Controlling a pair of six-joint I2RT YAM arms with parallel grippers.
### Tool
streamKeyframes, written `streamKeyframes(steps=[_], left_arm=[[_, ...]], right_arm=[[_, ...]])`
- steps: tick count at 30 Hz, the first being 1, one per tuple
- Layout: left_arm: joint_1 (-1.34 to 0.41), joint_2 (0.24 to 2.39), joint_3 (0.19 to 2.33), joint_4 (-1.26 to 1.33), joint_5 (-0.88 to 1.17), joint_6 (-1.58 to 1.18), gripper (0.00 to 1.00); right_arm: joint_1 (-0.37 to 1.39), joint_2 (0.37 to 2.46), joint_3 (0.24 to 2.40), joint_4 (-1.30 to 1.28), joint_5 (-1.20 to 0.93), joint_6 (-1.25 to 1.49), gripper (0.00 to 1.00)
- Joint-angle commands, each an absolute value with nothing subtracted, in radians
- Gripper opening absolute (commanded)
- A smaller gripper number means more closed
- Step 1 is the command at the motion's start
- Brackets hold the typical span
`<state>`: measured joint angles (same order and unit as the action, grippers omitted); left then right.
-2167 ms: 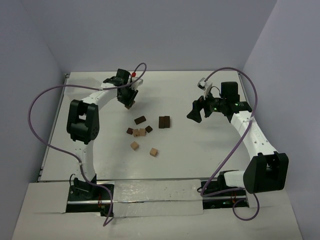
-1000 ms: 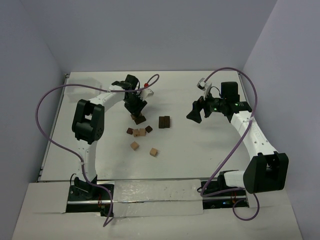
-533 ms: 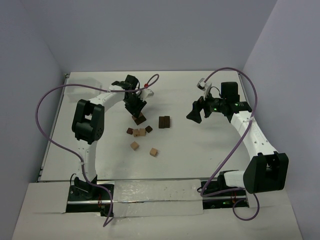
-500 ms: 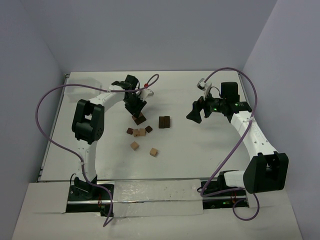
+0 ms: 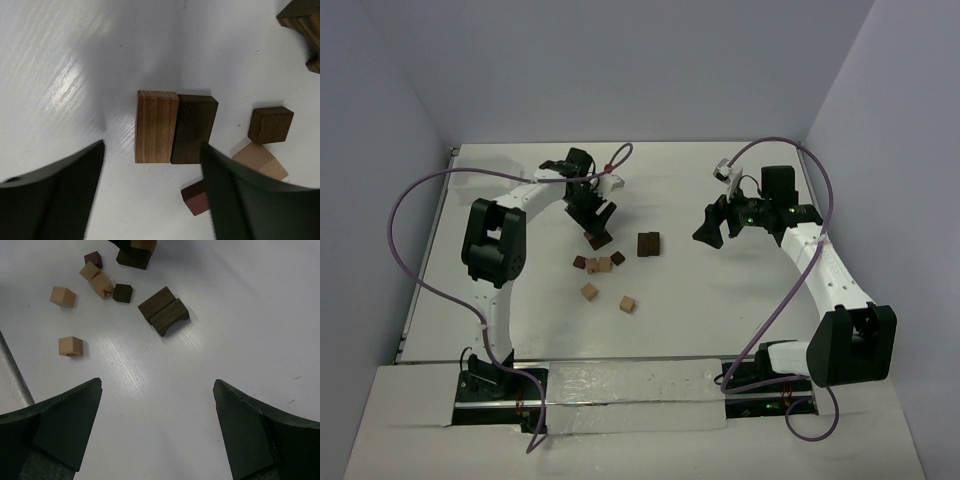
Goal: Build the wood block tower
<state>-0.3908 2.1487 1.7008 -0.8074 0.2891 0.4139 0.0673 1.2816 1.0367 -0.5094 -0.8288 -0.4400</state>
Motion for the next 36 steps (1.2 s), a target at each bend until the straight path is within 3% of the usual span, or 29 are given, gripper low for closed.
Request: streamKeyframes(steps=[1,36], left_arm=[[-0.393,2.021,1.687,-0.772,0.365,0.389,0.99],[-0.472,2.114,1.625,-0.698,0.186,0.449,0.99]], right_arm=[[0.058,1.261,1.032,-0.492,-0.842,-0.449,1.0],[0.058,1.262,1.025,-0.503,-0.842,-0.463,1.0]])
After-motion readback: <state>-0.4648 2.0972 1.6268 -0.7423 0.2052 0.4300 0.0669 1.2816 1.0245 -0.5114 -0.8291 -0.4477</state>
